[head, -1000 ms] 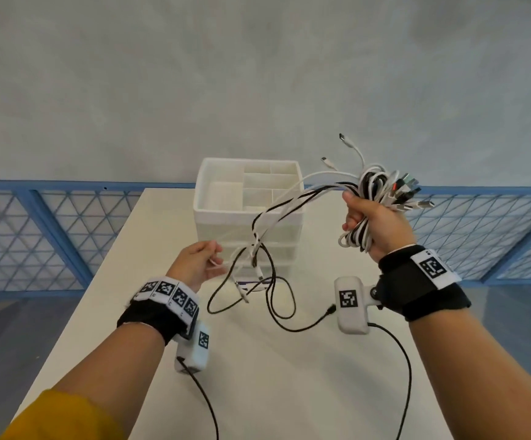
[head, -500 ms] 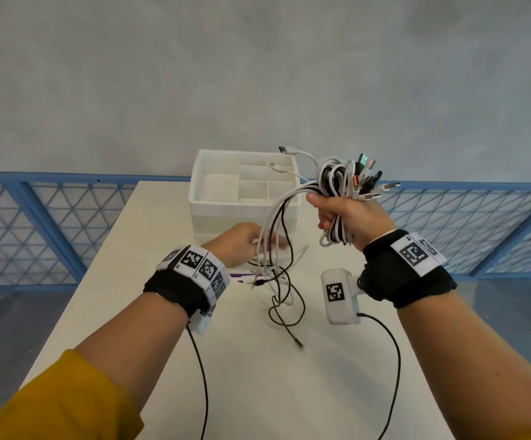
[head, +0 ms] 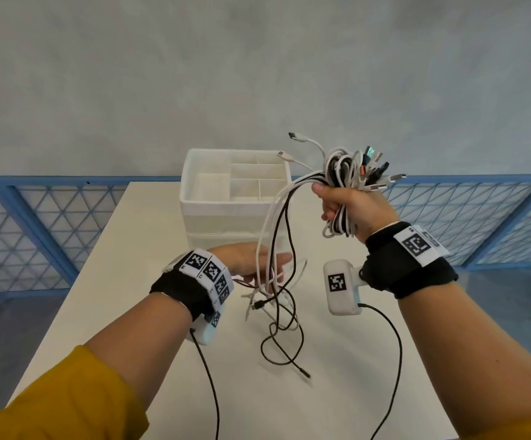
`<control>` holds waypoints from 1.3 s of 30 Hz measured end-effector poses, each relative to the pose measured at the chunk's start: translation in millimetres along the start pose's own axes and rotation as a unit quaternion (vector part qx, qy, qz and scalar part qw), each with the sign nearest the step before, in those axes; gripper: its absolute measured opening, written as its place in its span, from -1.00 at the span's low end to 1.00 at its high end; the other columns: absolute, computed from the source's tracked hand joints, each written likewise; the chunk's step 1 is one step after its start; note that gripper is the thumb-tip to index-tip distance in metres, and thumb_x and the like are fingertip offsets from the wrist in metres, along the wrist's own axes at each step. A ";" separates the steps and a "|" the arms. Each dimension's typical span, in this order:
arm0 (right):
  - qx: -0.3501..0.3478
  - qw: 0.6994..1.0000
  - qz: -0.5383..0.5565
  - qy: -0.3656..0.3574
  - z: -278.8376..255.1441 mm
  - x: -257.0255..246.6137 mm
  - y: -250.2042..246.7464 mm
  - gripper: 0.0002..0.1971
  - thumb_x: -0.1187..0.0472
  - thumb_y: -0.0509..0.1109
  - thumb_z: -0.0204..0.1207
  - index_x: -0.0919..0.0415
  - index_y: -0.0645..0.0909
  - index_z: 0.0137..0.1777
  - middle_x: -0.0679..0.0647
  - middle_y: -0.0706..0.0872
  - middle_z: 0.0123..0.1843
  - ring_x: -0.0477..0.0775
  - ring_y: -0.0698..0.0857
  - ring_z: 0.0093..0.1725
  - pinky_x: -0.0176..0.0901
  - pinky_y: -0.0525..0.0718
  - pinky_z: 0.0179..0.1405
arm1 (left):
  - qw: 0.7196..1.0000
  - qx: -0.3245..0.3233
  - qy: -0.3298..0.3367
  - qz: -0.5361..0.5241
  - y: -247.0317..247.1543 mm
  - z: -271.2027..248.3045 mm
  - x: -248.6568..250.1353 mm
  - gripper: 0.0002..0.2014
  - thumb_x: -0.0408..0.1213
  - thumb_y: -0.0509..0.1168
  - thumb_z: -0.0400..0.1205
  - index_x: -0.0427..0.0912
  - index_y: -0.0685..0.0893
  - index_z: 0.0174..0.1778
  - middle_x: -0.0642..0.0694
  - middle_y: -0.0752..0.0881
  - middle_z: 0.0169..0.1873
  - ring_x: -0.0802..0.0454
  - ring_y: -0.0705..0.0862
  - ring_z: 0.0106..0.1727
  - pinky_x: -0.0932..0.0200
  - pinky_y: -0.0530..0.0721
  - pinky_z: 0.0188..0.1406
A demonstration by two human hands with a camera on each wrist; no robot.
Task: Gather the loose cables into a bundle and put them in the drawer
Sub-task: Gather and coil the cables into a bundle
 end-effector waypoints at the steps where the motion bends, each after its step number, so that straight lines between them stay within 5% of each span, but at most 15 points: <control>1: -0.002 1.000 -0.008 -0.002 0.2 0.1 -0.7 -0.66 0.31 0.41 0.45 0.14 0.43 -0.51 -0.12 0.40 -0.72 -0.10 0.42 -0.67 -0.18 0.51 -0.41 | 0.999 -0.031 -0.003 0.009 1.3 -1.5 -0.3 -0.65 0.06 0.20 0.58 -0.06 0.69 -0.40 0.11 0.68 -0.62 0.15 0.55 -0.49 0.28 0.43 -0.39; 4: -0.006 1.000 -0.024 0.000 0.9 2.5 -1.7 -0.67 0.28 0.42 0.45 0.14 0.44 -0.52 -0.11 0.41 -0.71 -0.09 0.44 -0.66 -0.15 0.51 -0.39 | 0.996 -0.076 0.034 -0.012 0.0 -8.1 4.0 -0.74 -0.23 0.27 0.58 -0.08 0.68 -0.44 0.14 0.55 -0.69 0.27 0.45 -0.62 0.43 0.40 -0.53; 8: -0.018 0.999 -0.026 0.009 2.3 8.6 -8.2 -0.72 0.27 0.42 0.45 0.14 0.48 -0.46 -0.12 0.43 -0.70 -0.09 0.45 -0.65 -0.15 0.52 -0.39 | 0.977 0.056 0.044 -0.199 -11.8 -8.0 3.6 -0.70 -0.36 0.17 0.61 -0.20 0.59 -0.46 0.05 0.55 -0.69 0.23 0.39 -0.73 0.42 0.31 -0.76; 11: -0.068 0.993 -0.095 0.017 -0.1 21.1 -6.7 -0.74 0.21 0.46 0.42 0.12 0.54 -0.48 -0.08 0.48 -0.68 -0.07 0.47 -0.61 -0.08 0.53 -0.34 | 0.899 0.143 0.054 -0.411 -31.3 -8.2 1.5 -0.74 -0.40 0.08 0.67 -0.27 0.57 -0.31 -0.01 0.66 -0.64 0.24 0.51 -0.72 0.44 0.48 -0.74; 13: -0.074 0.986 -0.146 0.031 -2.7 31.9 -3.3 -0.72 0.13 0.48 0.39 0.14 0.54 -0.49 -0.06 0.51 -0.66 -0.02 0.50 -0.57 -0.03 0.53 -0.28 | 0.813 0.143 0.077 -0.558 -44.8 -8.3 0.0 -0.72 -0.34 0.01 0.70 -0.28 0.51 -0.28 -0.02 0.64 -0.62 0.23 0.54 -0.69 0.46 0.53 -0.71; 15: -0.051 0.988 -0.137 0.041 -1.4 38.8 -5.3 -0.72 0.14 0.47 0.40 0.16 0.53 -0.48 -0.06 0.51 -0.67 -0.02 0.49 -0.57 -0.03 0.52 -0.29 | 0.720 0.143 0.081 -0.675 -59.3 -8.3 -10.6 -0.72 -0.35 -0.06 0.71 -0.25 0.41 -0.31 -0.04 0.55 -0.65 0.20 0.46 -0.72 0.43 0.44 -0.77; 17: -0.013 0.995 -0.084 0.050 4.3 40.6 -13.9 -0.74 0.23 0.45 0.43 0.14 0.51 -0.46 -0.09 0.47 -0.69 -0.07 0.46 -0.63 -0.09 0.51 -0.38 | 0.678 0.175 0.045 -0.713 -73.0 -11.8 -33.9 -0.68 -0.41 -0.10 0.68 -0.20 0.32 -0.41 -0.03 0.44 -0.75 0.16 0.34 -0.80 0.39 0.27 -0.86; 22: 0.095 0.994 -0.010 0.059 18.1 38.2 -35.2 -0.78 0.28 0.44 0.42 0.17 0.49 -0.39 -0.11 0.43 -0.73 -0.11 0.43 -0.70 -0.22 0.46 -0.56 | 0.741 0.275 -0.123 -0.600 -73.9 -20.6 -98.3 -0.63 -0.61 -0.01 0.58 -0.15 0.23 -0.50 0.00 0.22 -0.88 0.12 0.13 -0.90 0.33 0.10 -0.98; 25: 0.127 0.990 -0.009 0.057 21.6 34.9 -34.7 -0.77 0.27 0.46 0.40 0.16 0.48 -0.41 -0.11 0.44 -0.72 -0.11 0.45 -0.69 -0.28 0.49 -0.59 | 0.800 0.296 -0.181 -0.489 -57.4 -28.2 -118.2 -0.54 -0.69 0.34 -0.05 -0.14 0.28 -0.50 -0.04 0.38 -0.73 0.11 0.32 -0.74 0.36 0.43 -0.82; 26: 0.138 0.989 -0.004 0.055 23.6 35.1 -34.9 -0.77 0.27 0.46 0.39 0.16 0.49 -0.41 -0.11 0.45 -0.72 -0.11 0.45 -0.69 -0.26 0.49 -0.57 | 0.817 0.314 -0.204 -0.438 -53.2 -32.6 -123.1 -0.65 -0.67 0.29 0.11 -0.18 0.33 -0.47 -0.09 0.46 -0.59 0.08 0.43 -0.60 0.30 0.51 -0.66; 29: 0.179 0.983 0.016 0.049 27.6 37.0 -35.8 -0.81 0.29 0.48 0.35 0.16 0.53 -0.40 -0.11 0.46 -0.73 -0.09 0.46 -0.70 -0.18 0.47 -0.51 | 0.803 0.370 -0.242 -0.400 -49.1 -33.5 -146.2 -0.75 -0.47 0.04 0.62 -0.19 0.43 -0.37 -0.10 0.44 -0.40 0.02 0.54 -0.46 0.23 0.52 -0.48; 32: 0.192 0.980 0.038 0.039 28.0 37.7 -32.9 -0.84 0.29 0.48 0.33 0.17 0.55 -0.36 -0.11 0.47 -0.73 -0.07 0.47 -0.68 -0.18 0.47 -0.51 | 0.861 0.381 -0.278 -0.192 -46.9 -33.1 -152.5 -0.77 -0.37 0.06 0.64 -0.38 0.59 0.03 -0.23 0.65 -0.18 -0.19 0.67 -0.12 0.07 0.58 -0.20; 36: 0.123 0.991 0.026 0.033 23.7 24.0 -15.8 -0.74 0.29 0.45 0.41 0.15 0.47 -0.44 -0.10 0.46 -0.72 -0.09 0.46 -0.69 -0.31 0.48 -0.62 | 0.856 0.394 -0.254 -0.216 -40.9 -23.3 -139.4 -0.69 -0.34 0.04 0.67 -0.43 0.54 0.21 -0.26 0.53 -0.43 -0.11 0.43 -0.52 0.20 0.36 -0.52; 37: 0.101 0.994 0.012 0.028 21.7 20.7 -10.9 -0.74 0.28 0.45 0.41 0.15 0.47 -0.44 -0.10 0.46 -0.71 -0.08 0.46 -0.68 -0.31 0.48 -0.63 | 0.871 0.386 -0.248 -0.177 -42.7 -21.0 -131.7 -0.68 -0.29 0.05 0.67 -0.39 0.56 0.21 -0.29 0.60 -0.33 -0.13 0.50 -0.46 0.17 0.44 -0.46; 39: 0.066 0.997 -0.020 0.023 17.5 16.8 -2.1 -0.75 0.26 0.46 0.40 0.15 0.48 -0.44 -0.09 0.46 -0.68 -0.06 0.46 -0.64 -0.27 0.49 -0.58 | 0.908 0.366 -0.202 -0.030 -44.8 -18.6 -112.0 -0.66 -0.26 0.06 0.67 -0.29 0.57 0.28 -0.32 0.66 0.11 -0.27 0.65 0.00 0.04 0.58 -0.03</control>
Point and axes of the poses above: each hand's wrist, its own z-axis towards the middle knuckle, its own y-axis out of the palm, x = y × z, the point moved 2 cm from there along z, towards the middle knuckle
